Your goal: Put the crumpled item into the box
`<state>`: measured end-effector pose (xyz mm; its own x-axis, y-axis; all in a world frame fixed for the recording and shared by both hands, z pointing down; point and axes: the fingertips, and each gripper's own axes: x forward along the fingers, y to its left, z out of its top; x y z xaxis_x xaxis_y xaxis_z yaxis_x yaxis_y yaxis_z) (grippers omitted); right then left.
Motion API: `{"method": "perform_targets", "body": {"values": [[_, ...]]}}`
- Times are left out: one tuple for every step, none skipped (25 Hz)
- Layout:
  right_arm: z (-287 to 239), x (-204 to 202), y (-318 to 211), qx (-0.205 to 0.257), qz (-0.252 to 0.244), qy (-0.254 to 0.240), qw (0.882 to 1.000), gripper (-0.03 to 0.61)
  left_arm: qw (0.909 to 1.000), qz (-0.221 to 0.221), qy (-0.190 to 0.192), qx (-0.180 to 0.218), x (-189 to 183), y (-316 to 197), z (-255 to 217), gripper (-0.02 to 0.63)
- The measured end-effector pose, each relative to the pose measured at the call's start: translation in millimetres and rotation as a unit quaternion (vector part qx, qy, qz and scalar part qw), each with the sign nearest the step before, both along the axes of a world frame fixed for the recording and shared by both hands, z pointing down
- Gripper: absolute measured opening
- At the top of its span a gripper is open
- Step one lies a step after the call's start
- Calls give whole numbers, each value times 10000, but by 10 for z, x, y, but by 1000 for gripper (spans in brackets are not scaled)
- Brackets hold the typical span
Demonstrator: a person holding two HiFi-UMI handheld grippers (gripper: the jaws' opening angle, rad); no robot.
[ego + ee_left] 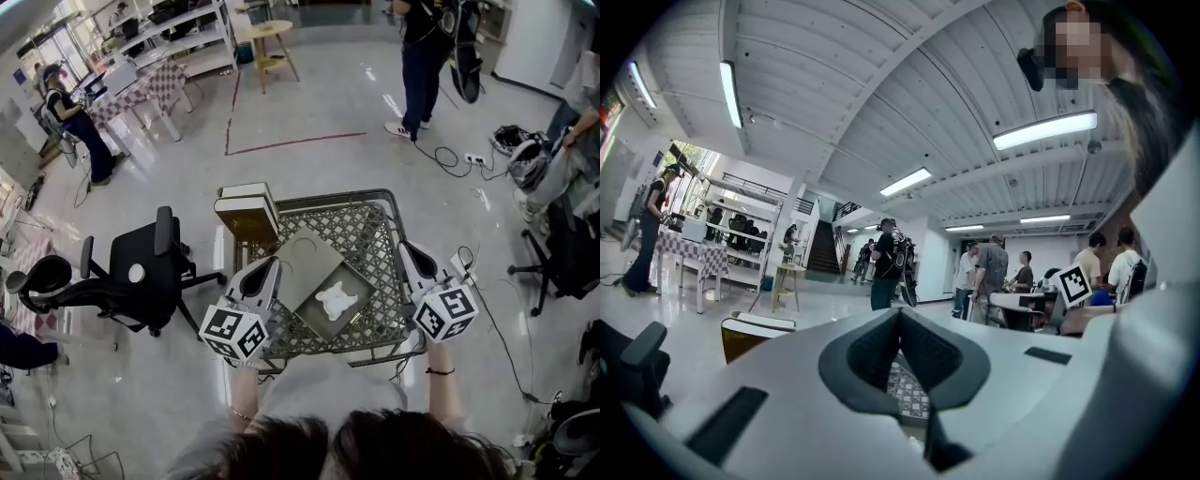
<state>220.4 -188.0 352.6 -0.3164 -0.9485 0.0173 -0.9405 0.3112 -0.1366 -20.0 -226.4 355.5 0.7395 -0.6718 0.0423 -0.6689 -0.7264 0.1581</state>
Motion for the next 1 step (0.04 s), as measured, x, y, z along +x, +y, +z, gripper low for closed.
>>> {"method": "perform_targets", "body": {"values": [[6,6,-3,-9,1,1,10000,21,10000,3,-5,3,5,-4,-2,17]]}}
